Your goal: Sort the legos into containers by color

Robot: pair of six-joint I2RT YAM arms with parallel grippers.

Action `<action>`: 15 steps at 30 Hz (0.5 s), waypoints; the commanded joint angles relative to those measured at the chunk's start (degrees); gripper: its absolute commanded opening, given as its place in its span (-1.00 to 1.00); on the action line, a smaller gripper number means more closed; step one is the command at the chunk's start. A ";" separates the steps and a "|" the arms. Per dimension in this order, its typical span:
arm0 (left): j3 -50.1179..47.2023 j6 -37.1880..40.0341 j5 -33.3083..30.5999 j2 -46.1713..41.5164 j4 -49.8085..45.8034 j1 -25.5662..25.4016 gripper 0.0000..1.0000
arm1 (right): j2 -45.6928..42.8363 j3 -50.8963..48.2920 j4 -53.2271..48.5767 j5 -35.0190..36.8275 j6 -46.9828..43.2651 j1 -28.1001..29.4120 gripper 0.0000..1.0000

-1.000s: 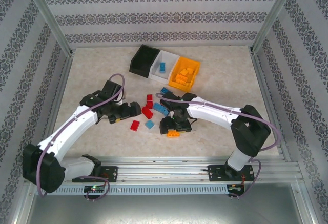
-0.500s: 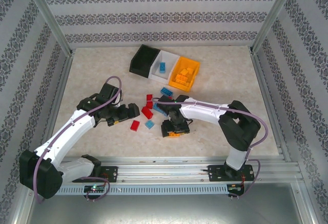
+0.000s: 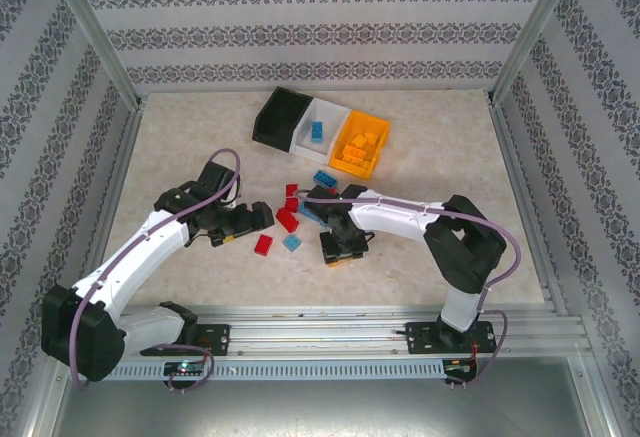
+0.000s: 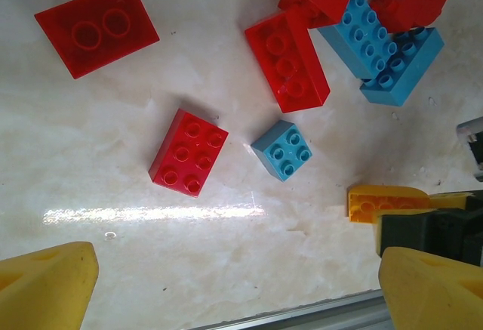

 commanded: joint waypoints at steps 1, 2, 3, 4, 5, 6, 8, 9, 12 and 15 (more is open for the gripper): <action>0.84 -0.84 0.49 0.57 0.85 0.45 0.93 | -1.84 0.91 -0.68 2.29 -1.03 -1.14 -0.30; 0.83 -0.79 0.48 0.75 0.84 0.42 0.93 | -2.61 1.08 -0.85 2.09 -1.19 -1.75 -0.34; 0.90 -0.75 0.47 0.85 0.83 0.45 0.94 | -3.51 1.22 -0.77 1.86 -1.31 -2.54 -0.40; 0.84 -0.82 0.43 0.95 0.82 0.44 0.94 | -4.41 1.26 -0.57 1.62 -1.32 -3.28 -0.45; 0.82 -0.69 0.42 0.96 0.76 0.45 0.94 | -5.56 1.34 -0.29 1.21 -1.43 -4.21 -0.53; 0.88 -0.68 0.39 0.94 0.80 0.46 0.94 | -6.44 1.57 -0.02 0.50 -1.60 -5.45 -0.59; 0.65 -0.73 0.34 0.94 0.76 0.42 0.95 | -7.66 2.43 -0.01 -0.85 -1.89 -7.90 -0.66; 0.58 -0.68 0.50 1.03 0.70 0.45 0.94 | -8.26 3.13 0.01 -1.82 -2.30 -9.29 -0.66; 0.52 -0.68 0.62 1.02 0.37 0.43 0.95 | -9.62 6.14 -0.07 -4.91 -3.03 -14.26 -0.66; 0.64 -0.31 1.38 1.11 -0.26 0.31 0.95 | -10.07 9.59 2.19 -8.91 -2.81 -21.28 -0.66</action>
